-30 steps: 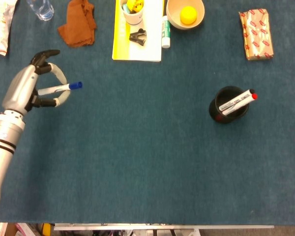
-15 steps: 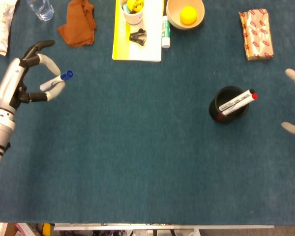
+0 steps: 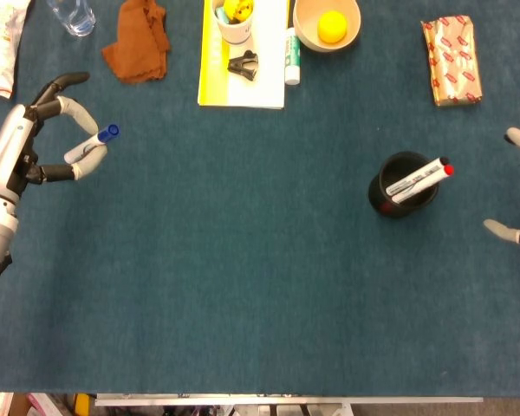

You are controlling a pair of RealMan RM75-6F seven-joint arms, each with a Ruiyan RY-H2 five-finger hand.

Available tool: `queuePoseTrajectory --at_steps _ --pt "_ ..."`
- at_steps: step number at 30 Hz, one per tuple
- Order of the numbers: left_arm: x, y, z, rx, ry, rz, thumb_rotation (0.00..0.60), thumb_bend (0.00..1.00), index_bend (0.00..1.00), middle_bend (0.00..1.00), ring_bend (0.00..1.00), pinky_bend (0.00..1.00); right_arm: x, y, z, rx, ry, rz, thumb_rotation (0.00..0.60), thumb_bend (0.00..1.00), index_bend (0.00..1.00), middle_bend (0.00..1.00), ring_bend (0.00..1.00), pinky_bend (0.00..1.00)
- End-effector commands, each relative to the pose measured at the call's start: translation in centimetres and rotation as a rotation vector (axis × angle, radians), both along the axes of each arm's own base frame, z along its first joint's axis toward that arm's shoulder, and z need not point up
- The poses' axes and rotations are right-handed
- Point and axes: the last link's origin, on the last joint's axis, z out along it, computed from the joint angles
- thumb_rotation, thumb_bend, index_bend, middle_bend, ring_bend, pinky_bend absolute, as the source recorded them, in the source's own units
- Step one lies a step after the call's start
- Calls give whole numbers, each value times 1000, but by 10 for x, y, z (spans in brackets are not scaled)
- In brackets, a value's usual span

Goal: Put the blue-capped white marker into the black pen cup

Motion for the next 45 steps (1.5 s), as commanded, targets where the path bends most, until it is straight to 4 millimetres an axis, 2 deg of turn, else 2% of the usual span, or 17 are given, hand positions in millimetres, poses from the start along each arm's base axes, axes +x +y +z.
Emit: queuePoseTrajectory --at_steps 1,14,21,24,36,45 --pt "0 0 0 -2 2 1 600 511 642 146 69 152 -11 6 -14 -37 -94 -36 600 0 108 175 146 275" --pt "-6 -1 -3 -13 10 17 600 510 642 146 69 152 -20 5 -47 8 -189 -64 600 0 108 175 146 275" --pt "-10 -2 -4 -18 13 25 600 511 642 146 69 153 -15 -5 -56 21 -217 -56 600 0 108 175 146 275" --pt "-11 -3 -4 -21 14 28 600 511 642 146 69 153 -11 -18 -58 18 -232 -49 600 0 108 176 146 275" --pt "-14 -4 -3 -26 15 39 600 511 642 146 69 152 -2 -25 -83 69 -273 -36 600 0 108 176 146 275" --pt "-15 -5 -3 -31 16 41 600 510 642 146 69 153 9 -28 -89 101 -255 5 600 0 108 178 146 275"
